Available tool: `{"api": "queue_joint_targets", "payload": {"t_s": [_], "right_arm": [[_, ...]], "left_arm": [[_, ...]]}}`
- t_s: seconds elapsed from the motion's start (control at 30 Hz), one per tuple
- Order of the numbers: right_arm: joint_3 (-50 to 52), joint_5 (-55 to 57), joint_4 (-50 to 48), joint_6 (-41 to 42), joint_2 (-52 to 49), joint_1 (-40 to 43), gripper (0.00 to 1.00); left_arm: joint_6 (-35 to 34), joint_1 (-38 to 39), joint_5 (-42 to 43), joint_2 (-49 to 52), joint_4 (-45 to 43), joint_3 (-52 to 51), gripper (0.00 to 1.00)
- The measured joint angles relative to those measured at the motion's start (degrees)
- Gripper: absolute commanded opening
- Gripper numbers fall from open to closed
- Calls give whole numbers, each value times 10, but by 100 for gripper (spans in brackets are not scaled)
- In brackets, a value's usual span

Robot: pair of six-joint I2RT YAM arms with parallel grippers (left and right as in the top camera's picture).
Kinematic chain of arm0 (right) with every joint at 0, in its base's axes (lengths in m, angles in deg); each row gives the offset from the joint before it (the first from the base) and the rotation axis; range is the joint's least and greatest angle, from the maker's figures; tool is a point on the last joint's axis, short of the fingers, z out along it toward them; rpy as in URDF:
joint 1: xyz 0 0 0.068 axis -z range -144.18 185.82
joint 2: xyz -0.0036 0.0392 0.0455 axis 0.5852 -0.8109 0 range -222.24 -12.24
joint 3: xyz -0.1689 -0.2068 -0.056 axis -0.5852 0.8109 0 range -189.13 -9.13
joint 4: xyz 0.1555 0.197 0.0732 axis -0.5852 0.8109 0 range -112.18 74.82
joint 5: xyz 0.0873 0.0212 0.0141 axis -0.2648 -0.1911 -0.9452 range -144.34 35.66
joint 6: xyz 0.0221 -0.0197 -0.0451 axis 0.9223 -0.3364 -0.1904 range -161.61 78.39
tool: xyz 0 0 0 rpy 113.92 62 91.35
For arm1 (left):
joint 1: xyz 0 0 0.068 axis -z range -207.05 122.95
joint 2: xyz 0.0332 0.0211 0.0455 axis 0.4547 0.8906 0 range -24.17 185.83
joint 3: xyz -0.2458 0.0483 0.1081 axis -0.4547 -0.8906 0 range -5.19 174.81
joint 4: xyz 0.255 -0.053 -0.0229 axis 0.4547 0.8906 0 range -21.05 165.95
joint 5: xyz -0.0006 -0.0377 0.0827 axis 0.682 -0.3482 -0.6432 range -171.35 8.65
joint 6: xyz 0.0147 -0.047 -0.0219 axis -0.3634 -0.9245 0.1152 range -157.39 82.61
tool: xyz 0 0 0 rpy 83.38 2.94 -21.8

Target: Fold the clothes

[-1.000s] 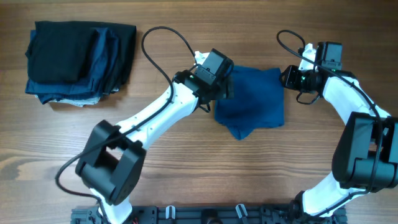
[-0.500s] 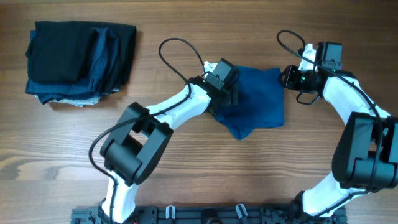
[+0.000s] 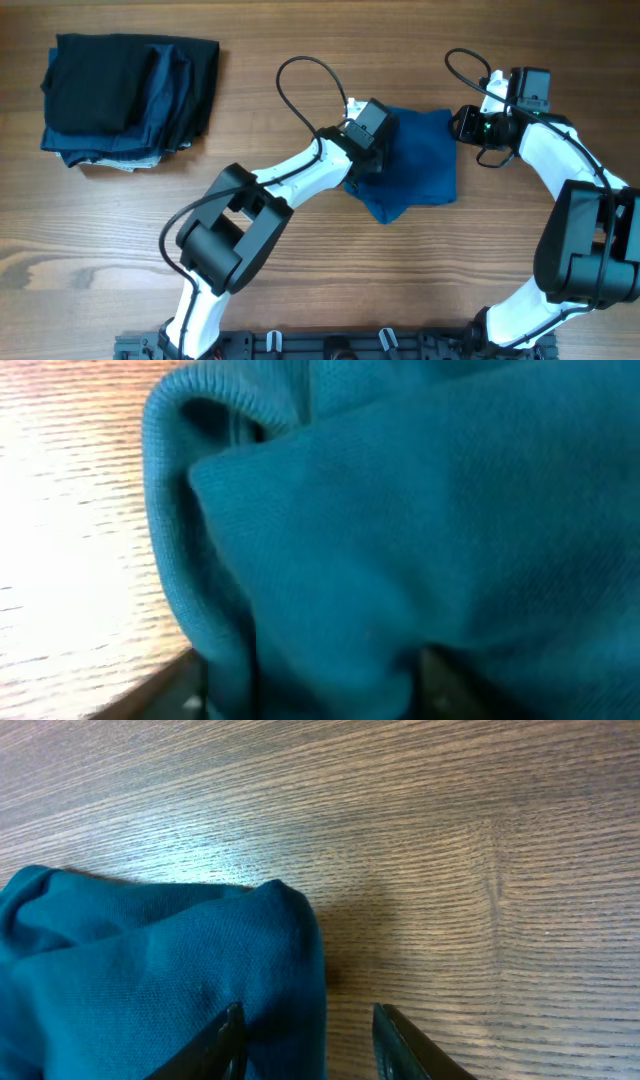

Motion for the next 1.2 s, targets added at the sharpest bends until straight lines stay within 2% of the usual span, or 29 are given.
{"api": "queue_joint_targets", "payload": {"t_s": [0.07,0.13,0.17,0.27,0.3,0.53,0.77,0.93,1.2], "right_arm": [[0,0,0,0,0,0,41],[0,0,0,0,0,0,41],[0,0,0,0,0,0,41],[0,0,0,0,0,0,41],[0,0,0,0,0,0,41],[0,0,0,0,0,0,41],[0,0,0,0,0,0,41],[0,0,0,0,0,0,41],[0,0,0,0,0,0,41]], "left_arm": [[0,0,2,1,6,3,54],[0,0,3,1,11,5,56],[0,0,4,1,15,5,65],[3,0,6,1,20,7,86],[3,0,6,1,22,8,100],[8,-6,20,-6,65,18,100],[22,-17,70,-11,69,18,100],[23,-18,137,-13,64,18,100],[15,-18,174,-13,58,18,100]]}}
